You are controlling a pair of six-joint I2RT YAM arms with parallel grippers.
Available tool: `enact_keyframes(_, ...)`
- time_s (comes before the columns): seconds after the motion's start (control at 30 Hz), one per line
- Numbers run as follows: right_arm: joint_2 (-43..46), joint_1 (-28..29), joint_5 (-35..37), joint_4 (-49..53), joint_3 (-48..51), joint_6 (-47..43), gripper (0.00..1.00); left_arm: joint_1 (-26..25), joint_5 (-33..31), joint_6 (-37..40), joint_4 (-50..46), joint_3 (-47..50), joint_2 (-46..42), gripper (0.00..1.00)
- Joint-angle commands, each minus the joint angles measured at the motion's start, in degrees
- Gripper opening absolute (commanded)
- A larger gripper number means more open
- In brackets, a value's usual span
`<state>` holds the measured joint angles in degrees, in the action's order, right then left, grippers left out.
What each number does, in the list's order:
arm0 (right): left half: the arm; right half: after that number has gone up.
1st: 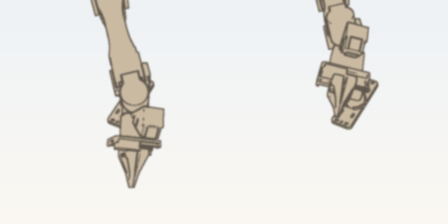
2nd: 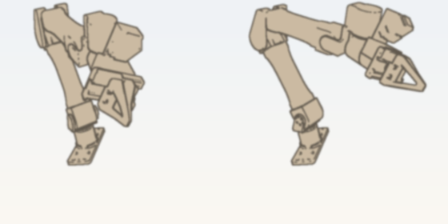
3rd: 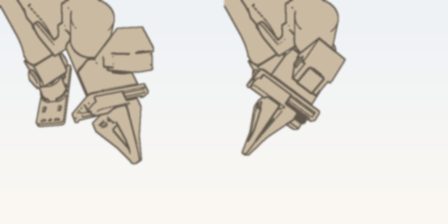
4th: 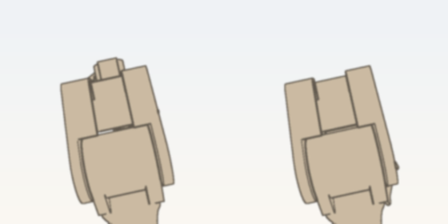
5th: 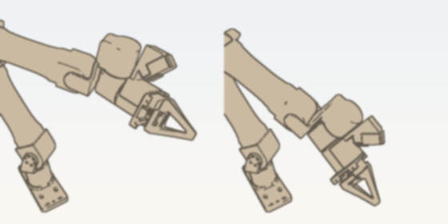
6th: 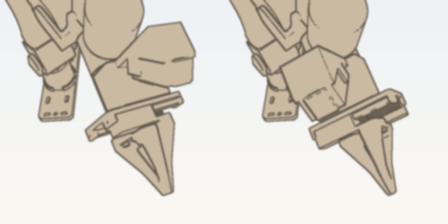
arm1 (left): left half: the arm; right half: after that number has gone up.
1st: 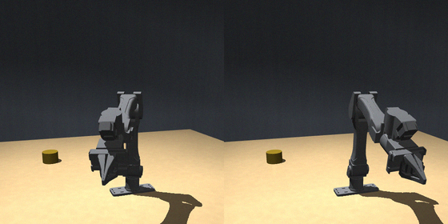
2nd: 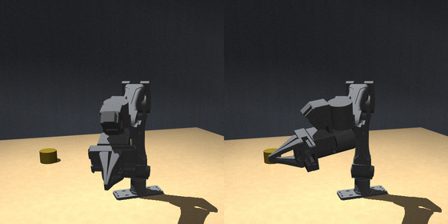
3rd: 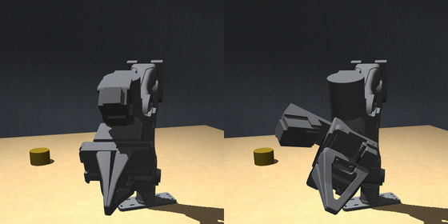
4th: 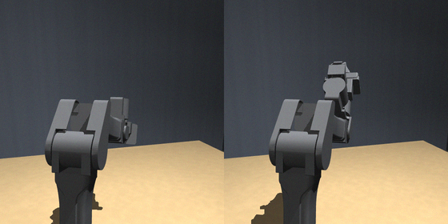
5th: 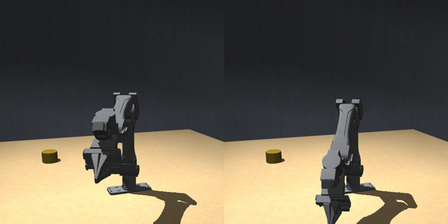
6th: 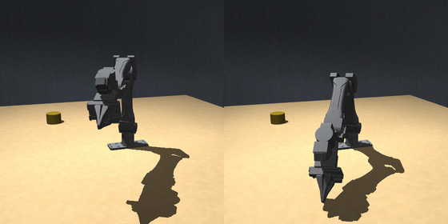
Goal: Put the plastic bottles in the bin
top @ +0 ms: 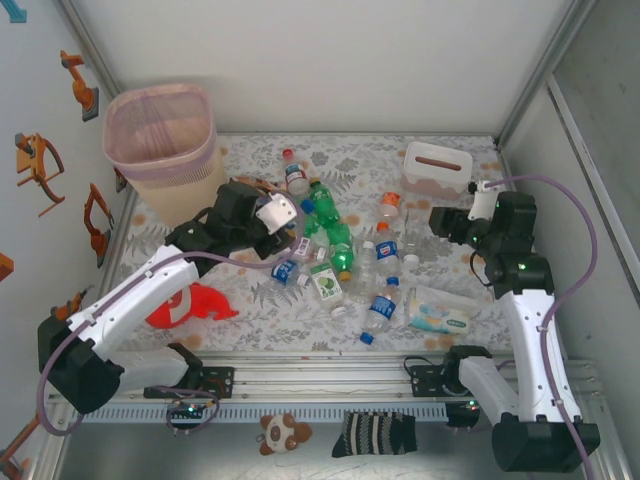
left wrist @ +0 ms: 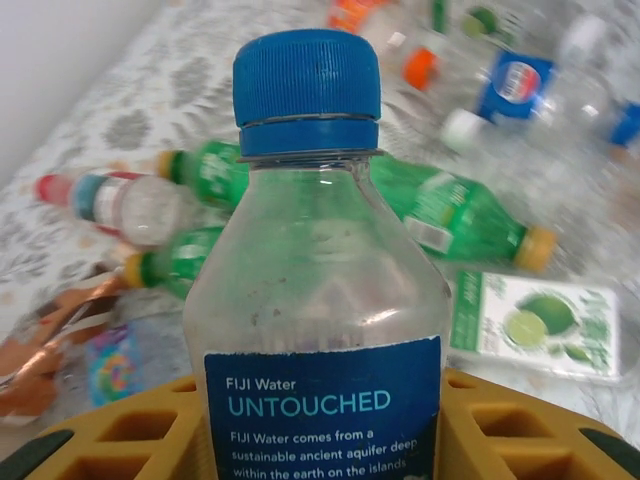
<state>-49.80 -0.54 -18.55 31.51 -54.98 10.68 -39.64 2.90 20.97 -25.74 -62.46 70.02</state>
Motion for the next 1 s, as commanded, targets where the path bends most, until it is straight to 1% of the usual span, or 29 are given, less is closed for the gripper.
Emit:
enact_keyframes(0.0,0.0,0.4,-0.1,0.6,-2.4,-0.2,0.68,1.4,-7.9,-10.5,2.2,-5.8,1.2,0.45)
enact_keyframes(0.07,-0.2,0.4,-0.3,0.6,-2.4,-0.1,0.68,2.5,-11.3,-13.8,-0.5,-10.0,2.4,0.44)
enact_keyframes(0.13,-0.4,0.4,-0.4,0.4,-2.5,-0.1,0.68,3.6,-13.4,-15.2,-2.6,-13.4,3.3,0.43)
enact_keyframes(0.23,-0.9,0.3,-0.5,0.3,-2.8,0.0,0.68,4.5,-18.0,-15.7,-2.6,-16.5,3.7,0.42)
enact_keyframes(0.33,-1.6,0.4,-1.0,0.4,-3.2,0.0,0.68,5.7,-22.7,-16.4,-0.8,-18.6,3.5,0.38)
enact_keyframes(0.43,-2.0,0.4,-1.4,0.5,-3.7,0.0,0.68,6.9,-25.7,-15.6,0.5,-20.9,3.5,0.31)
enact_keyframes(0.53,-2.4,0.4,-1.4,0.6,-4.2,0.0,0.68,7.5,-30.5,-13.6,1.7,-23.3,4.5,0.30)
enact_keyframes(0.6,-2.6,0.4,-1.4,0.6,-4.5,0.2,0.68,7.8,-34.7,-12.5,3.0,-24.9,5.6,0.34)
enact_keyframes(0.63,-2.6,0.4,-1.4,0.6,-4.6,0.2,0.68,8.1,-37.4,-12.1,4.1,-25.8,6.2,0.32)
enact_keyframes(0.7,-3.0,0.4,-1.4,0.5,-4.9,0.3,0.68,8.8,-40.5,-11.0,5.0,-27.9,7.8,0.29)
enact_keyframes(0.77,-3.2,0.5,-1.4,0.4,-5.1,0.5,0.68,9.7,-42.4,-9.8,5.3,-30.3,9.7,0.29)
enact_keyframes(0.87,-3.7,0.4,-1.6,-0.3,-5.3,1.3,0.68,11.4,-42.5,-7.9,6.3,-33.0,12.0,0.31)
enact_keyframes(0.9,-3.8,0.4,-1.7,-0.5,-5.4,1.5,0.68,12.3,-42.7,-7.9,7.0,-33.8,12.8,0.30)
enact_keyframes(0.97,-4.2,0.4,-1.9,-0.7,-5.6,1.8,0.68,14.3,-44.1,-8.6,7.2,-36.0,14.6,0.26)
